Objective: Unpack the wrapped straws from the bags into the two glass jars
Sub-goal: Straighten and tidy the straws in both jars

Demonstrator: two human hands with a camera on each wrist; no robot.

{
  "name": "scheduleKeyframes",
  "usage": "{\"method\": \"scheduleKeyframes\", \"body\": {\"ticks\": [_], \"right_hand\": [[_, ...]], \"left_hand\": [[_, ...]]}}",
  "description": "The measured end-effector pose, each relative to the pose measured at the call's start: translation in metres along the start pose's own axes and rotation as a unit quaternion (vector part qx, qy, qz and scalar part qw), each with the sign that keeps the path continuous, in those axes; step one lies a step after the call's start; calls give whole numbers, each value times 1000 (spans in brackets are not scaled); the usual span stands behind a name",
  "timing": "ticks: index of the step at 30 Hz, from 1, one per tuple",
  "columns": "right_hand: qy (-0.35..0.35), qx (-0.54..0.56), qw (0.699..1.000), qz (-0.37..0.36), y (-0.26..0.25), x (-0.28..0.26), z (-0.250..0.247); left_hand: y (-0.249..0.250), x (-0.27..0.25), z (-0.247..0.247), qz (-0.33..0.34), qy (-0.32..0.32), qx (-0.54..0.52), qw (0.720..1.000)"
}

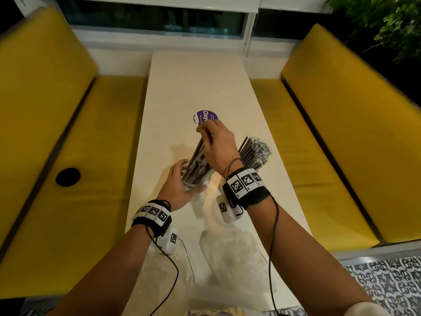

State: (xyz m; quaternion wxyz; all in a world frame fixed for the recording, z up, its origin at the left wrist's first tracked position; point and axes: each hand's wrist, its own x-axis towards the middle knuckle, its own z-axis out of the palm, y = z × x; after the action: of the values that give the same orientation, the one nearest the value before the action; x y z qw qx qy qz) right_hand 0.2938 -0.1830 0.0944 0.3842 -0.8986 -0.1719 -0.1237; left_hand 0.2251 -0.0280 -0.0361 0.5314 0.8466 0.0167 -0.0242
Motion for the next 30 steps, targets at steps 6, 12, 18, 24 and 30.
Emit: {"method": "scheduleKeyframes", "body": {"ticks": [6, 12, 18, 24, 30], "right_hand": [[-83, -64, 993, 52, -12, -7, -14], [-133, -144, 979, -51, -14, -28, -7], [-47, -115, 991, -53, 0, -24, 5], [-86, -130, 987, -43, -1, -30, 10], [-4, -42, 999, -20, 0, -24, 4]], "left_hand": [[0, 0, -1, -4, -8, -7, 1000], [0, 3, 1, -22, -4, -3, 1000], [-2, 1, 1, -5, -3, -12, 1000], [-2, 2, 1, -12, -10, -15, 1000], [0, 1, 1, -8, -3, -14, 1000]]}}
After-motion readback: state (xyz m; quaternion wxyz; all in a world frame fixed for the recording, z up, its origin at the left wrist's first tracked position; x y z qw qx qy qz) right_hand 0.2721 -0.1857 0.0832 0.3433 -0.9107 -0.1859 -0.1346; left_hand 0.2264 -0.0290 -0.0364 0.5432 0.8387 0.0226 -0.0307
